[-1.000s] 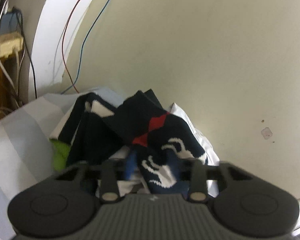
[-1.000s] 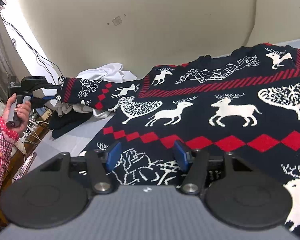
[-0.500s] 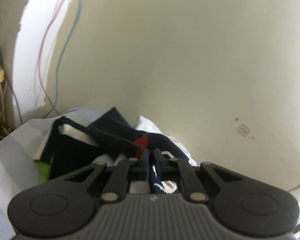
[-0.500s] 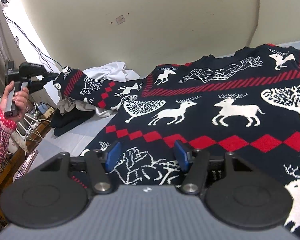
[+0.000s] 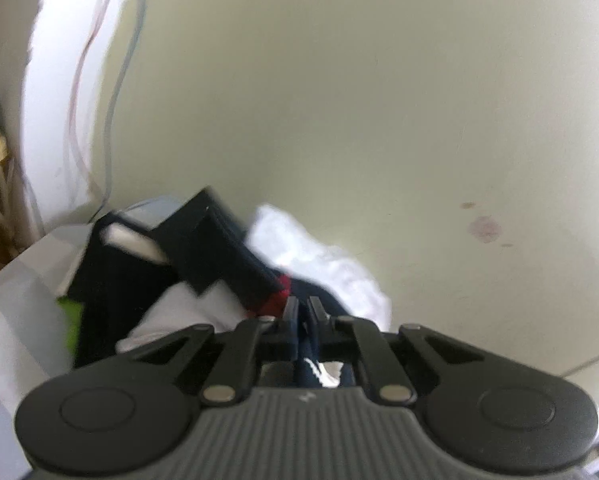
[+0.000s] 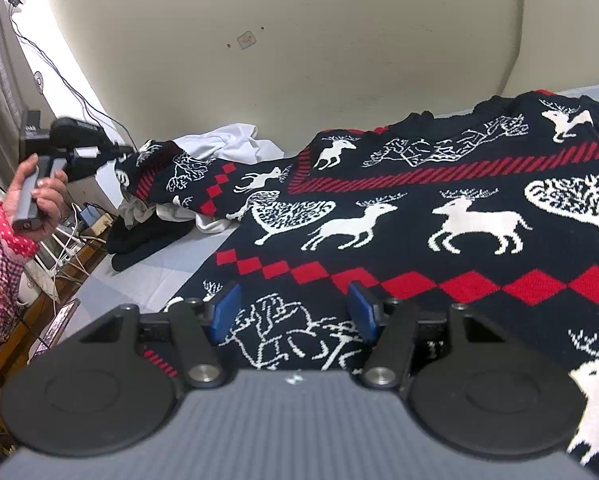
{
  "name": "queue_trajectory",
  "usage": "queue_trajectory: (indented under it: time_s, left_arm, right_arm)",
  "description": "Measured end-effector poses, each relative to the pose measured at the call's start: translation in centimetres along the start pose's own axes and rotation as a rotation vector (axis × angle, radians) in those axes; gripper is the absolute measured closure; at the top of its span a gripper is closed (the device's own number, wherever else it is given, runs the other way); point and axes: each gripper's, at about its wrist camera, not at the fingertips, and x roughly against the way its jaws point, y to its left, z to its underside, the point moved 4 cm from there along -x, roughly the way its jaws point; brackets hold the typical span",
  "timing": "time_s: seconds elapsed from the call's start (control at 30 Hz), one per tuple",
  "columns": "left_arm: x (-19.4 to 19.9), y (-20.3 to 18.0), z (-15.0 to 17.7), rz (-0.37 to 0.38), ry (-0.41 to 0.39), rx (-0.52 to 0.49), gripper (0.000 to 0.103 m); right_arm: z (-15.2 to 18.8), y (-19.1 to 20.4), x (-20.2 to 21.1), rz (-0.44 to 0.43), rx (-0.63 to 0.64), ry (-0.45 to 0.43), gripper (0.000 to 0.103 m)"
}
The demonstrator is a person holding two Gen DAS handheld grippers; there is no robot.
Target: Fold small clothes
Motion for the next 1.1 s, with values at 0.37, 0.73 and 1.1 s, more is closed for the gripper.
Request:
queue_trajectory:
  time_s: [0.37, 0.73, 1.1]
  left_arm:
    - [-2.1, -17.0, 5.8, 0.401, 0.143, -0.224, 0.098]
    - [-1.5, -19.2, 7.9, 0.510, 0.135, -0.287, 0.081]
    - [-9.2, -6.1, 10.1, 0.332, 0.086, 0.018, 0.081]
  right_arm:
    - [-0.1, -0.1, 0.1, -0.011, -0.016, -0.008, 0.041]
    - [-0.3, -0.5, 0.2, -0.042, -0.059, -0.012, 0.041]
    - [-3.8, -2.9, 2.9, 0.160, -0.133, -0.125, 0.041]
